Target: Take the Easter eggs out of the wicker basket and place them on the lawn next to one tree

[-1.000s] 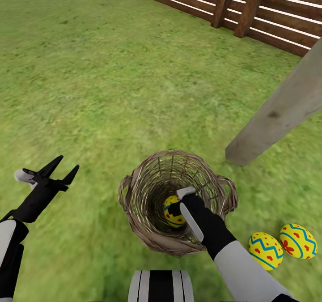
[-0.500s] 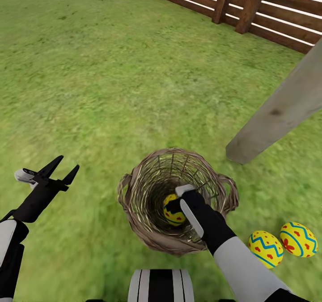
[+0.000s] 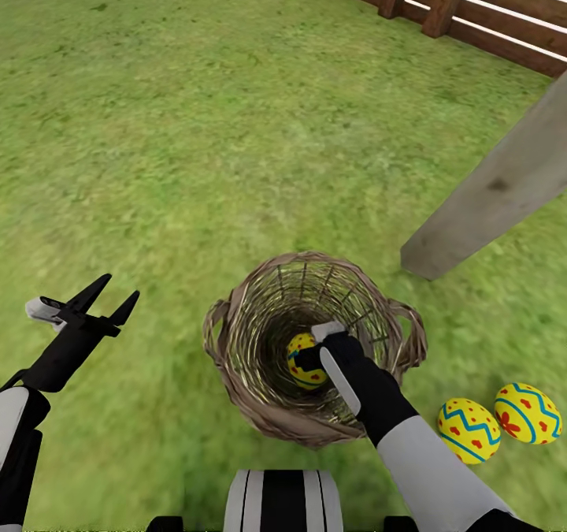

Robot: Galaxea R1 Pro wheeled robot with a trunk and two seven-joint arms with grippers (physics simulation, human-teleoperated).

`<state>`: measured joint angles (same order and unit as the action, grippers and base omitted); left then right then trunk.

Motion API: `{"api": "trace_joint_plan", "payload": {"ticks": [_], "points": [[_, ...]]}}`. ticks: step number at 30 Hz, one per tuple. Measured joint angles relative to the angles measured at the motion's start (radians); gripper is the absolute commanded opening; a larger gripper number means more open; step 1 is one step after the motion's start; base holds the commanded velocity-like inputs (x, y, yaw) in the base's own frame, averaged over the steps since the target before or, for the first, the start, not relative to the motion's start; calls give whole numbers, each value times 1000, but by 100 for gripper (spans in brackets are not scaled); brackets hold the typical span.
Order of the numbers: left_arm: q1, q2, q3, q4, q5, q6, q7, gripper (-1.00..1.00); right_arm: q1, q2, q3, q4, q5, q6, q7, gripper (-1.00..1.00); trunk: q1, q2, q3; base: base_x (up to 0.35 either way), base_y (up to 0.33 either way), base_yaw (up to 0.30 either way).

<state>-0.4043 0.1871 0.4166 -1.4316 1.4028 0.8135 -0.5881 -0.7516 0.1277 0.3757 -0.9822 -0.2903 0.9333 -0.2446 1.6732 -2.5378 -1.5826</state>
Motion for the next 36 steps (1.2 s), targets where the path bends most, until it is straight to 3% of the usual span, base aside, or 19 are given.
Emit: {"api": "trace_joint_plan", "payload": {"ticks": [6,10,11,23,36], "points": [[0,0,0,0,0,0,0,100,0,2,0,-57,13,3,0,100,3,-1,-23,0,0,0],[0,0,0,1,1,0,-1,100,0,2,-1,-53,10,7,0,100,3,-1,-23,0,0,0],[0,0,0,1,1,0,-1,100,0,1,-2,-53,9,7,0,-100,3,-1,-23,0,0,0],[0,-2,0,3,1,0,-1,100,0,0,-3,-54,7,10,0,-100,3,-1,-23,0,0,0],[0,2,1,0,1,3,-2,100,0,1,-2,6,-7,7,0,-100,-3,2,27,0,0,0]]}}
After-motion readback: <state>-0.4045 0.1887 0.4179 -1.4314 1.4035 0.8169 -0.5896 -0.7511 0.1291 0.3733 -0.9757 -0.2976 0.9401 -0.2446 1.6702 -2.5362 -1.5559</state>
